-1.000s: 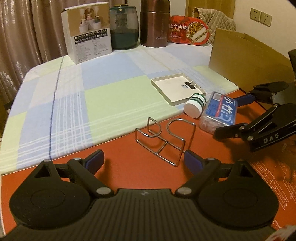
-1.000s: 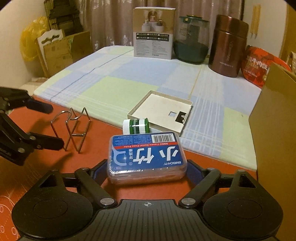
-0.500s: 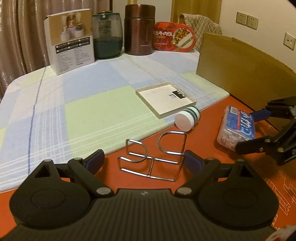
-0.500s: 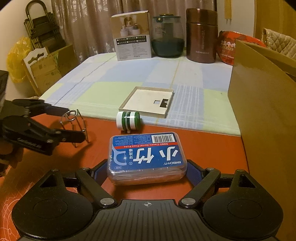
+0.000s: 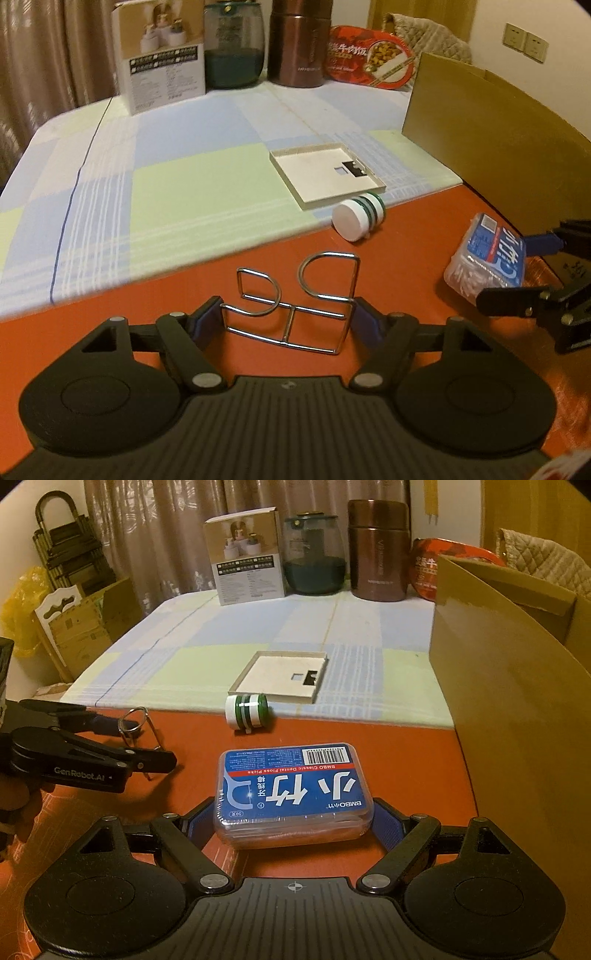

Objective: Organize rigid objects
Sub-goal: 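Lift and carry the wire stand and blue box in both tools to the cardboard box, then open the left tool to drop the wire stand into the box, then lower the blue box into the cardboard box and open the right tool, then withdraw both open tools from the box and move toward the table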

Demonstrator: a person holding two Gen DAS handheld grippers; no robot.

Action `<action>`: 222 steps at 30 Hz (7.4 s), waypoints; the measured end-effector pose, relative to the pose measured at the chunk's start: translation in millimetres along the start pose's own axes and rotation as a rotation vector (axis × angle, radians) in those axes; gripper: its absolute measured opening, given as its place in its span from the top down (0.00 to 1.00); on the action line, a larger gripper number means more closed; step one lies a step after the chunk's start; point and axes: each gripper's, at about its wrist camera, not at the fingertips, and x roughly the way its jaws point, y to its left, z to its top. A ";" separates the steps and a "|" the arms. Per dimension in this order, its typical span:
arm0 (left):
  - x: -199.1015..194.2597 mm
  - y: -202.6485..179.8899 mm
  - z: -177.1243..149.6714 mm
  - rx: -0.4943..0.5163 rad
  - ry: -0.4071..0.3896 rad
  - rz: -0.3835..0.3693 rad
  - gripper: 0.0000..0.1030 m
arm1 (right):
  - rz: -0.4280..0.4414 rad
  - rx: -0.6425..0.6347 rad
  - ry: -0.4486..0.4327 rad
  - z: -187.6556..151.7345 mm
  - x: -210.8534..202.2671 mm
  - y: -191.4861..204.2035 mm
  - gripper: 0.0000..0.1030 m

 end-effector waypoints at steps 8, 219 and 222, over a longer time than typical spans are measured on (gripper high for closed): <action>-22.6 -30.1 -11.5 -0.092 0.017 0.042 0.32 | -0.014 -0.002 -0.009 -10.8 -28.4 2.7 0.20; -25.0 -243.3 176.5 0.026 -0.118 -0.010 0.23 | -0.251 0.002 -0.079 92.3 -142.0 -213.0 0.19; -38.0 -241.9 170.5 0.016 -0.123 -0.007 0.23 | -0.265 0.021 -0.082 90.3 -156.5 -205.8 0.19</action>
